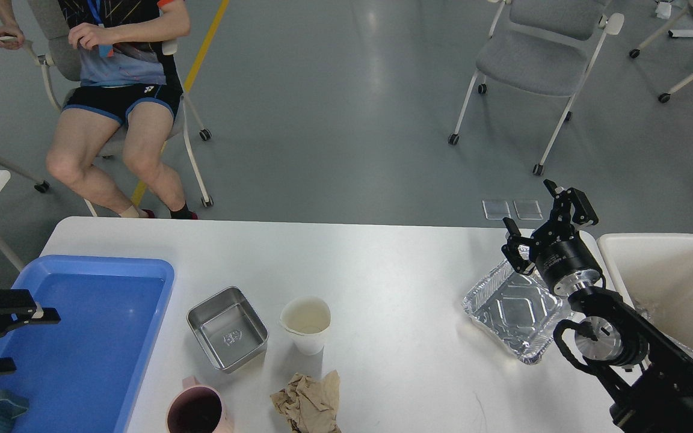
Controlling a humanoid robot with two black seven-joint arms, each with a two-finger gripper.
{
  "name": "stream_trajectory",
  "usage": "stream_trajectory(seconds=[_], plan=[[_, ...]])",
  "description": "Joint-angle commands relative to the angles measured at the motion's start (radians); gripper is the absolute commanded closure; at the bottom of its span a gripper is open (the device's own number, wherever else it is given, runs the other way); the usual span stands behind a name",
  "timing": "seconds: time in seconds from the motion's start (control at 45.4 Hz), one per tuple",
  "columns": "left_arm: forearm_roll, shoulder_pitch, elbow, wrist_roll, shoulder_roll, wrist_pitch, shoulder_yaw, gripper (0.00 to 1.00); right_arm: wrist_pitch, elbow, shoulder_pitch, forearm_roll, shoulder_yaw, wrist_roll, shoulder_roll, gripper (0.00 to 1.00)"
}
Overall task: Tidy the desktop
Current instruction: 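Reach the left gripper to the pink mug and grasp it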
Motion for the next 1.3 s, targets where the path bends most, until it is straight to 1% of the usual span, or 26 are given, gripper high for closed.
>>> stream_trajectory(seconds=[0.0, 0.088, 0.154, 0.396, 0.572, 0.705, 0.815, 0.925, 1.167, 1.277], plan=[[0.0, -0.002, 0.0, 0.0, -0.003, 0.001, -0.001, 0.03, 0.0, 0.001, -0.002, 0.0, 0.0, 0.0, 0.0, 0.0], [0.008, 0.001, -0.002, 0.002, -0.021, 0.001, 0.0, 0.03, 0.0, 0.001, -0.002, 0.0, 0.0, 0.0, 0.0, 0.0], [0.044, 0.003, -0.003, 0.002, -0.063, 0.001, 0.002, 0.03, 0.0, 0.001, 0.0, 0.0, 0.0, 0.0, 0.002, 0.0], [0.294, 0.029, 0.006, 0.002, -0.283, 0.038, 0.022, 0.03, -0.001, 0.006, -0.003, 0.0, 0.0, 0.0, 0.0, 0.0], [0.388, 0.029, 0.013, 0.002, -0.419, 0.05, 0.048, 0.03, -0.002, 0.007, -0.023, 0.0, 0.001, 0.0, -0.011, 0.0], [0.425, 0.029, 0.017, 0.002, -0.449, 0.078, 0.089, 0.03, 0.0, 0.006, -0.023, 0.0, 0.003, 0.0, -0.031, 0.0], [0.442, 0.03, 0.04, 0.002, -0.455, 0.096, 0.119, 0.03, 0.003, 0.001, -0.023, 0.002, 0.004, 0.0, -0.035, 0.0], [0.448, 0.03, 0.056, 0.002, -0.491, 0.121, 0.142, 0.03, 0.006, -0.002, -0.025, 0.0, 0.006, 0.001, -0.035, 0.0], [0.449, 0.032, 0.067, 0.002, -0.531, 0.18, 0.157, 0.04, 0.006, -0.002, -0.031, 0.0, 0.004, 0.001, -0.035, 0.0], [0.456, 0.046, 0.067, 0.002, -0.557, 0.203, 0.175, 0.06, 0.006, -0.002, -0.031, 0.0, 0.004, 0.001, -0.035, 0.0]])
